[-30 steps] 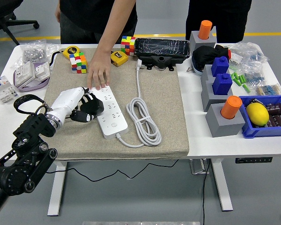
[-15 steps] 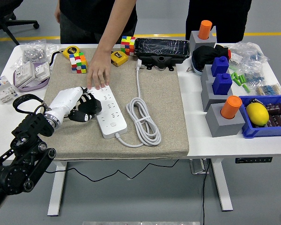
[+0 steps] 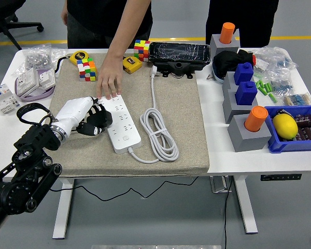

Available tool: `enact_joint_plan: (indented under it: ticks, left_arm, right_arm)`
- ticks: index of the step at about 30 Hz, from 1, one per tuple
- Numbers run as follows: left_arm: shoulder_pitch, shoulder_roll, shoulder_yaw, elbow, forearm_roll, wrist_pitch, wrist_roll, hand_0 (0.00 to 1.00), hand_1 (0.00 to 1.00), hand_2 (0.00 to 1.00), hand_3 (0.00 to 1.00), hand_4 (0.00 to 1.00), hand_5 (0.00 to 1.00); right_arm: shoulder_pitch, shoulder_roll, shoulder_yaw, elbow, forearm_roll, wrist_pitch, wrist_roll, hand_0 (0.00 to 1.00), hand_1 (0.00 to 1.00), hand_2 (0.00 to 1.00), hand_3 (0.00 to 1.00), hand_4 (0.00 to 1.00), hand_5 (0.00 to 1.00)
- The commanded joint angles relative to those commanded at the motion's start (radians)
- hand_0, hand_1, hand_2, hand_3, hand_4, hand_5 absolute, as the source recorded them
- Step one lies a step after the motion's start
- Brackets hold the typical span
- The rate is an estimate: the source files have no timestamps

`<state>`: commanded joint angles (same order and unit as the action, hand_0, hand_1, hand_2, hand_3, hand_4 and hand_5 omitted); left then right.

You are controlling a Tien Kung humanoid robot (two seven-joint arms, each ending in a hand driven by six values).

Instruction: Pick up the plug,place it near the board,insert it into the board,press the button

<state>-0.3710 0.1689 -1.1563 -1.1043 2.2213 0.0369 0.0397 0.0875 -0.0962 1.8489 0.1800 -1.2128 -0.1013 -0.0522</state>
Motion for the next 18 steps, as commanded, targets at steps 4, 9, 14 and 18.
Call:
enact_joint_plan:
  ticks: [4, 9, 14, 18]
  left_arm:
    - [-0.002, 0.001, 0.001, -0.004, 0.005, -0.003, 0.000, 0.262, 0.391, 0.413, 0.535, 0.749, 0.002]
    - [-0.004, 0.002, 0.000, -0.004, 0.005, -0.001, -0.003, 0.286, 0.504, 0.505, 0.540, 0.752, 0.002]
    - [-0.005, 0.002, 0.000, -0.003, 0.001, 0.001, -0.006, 0.286, 0.504, 0.505, 0.540, 0.752, 0.002]
    - [-0.007, 0.003, -0.001, -0.002, 0.003, 0.000, -0.006, 0.319, 0.533, 0.551, 0.559, 0.755, 0.002]
  right_arm:
    - [0.000, -0.001, 0.001, 0.000, 0.001, 0.000, 0.002, 0.785, 0.735, 0.725, 0.754, 0.998, 0.981]
    - [0.000, 0.000, 0.000, 0.000, 0.002, 0.001, 0.003, 0.786, 0.733, 0.725, 0.754, 0.998, 0.982]
    - [-0.001, -0.001, -0.003, 0.000, 0.003, 0.000, 0.003, 0.786, 0.733, 0.725, 0.754, 0.998, 0.982]
    - [0.000, -0.002, -0.003, 0.000, 0.005, -0.001, 0.002, 0.786, 0.731, 0.724, 0.754, 0.998, 0.981]
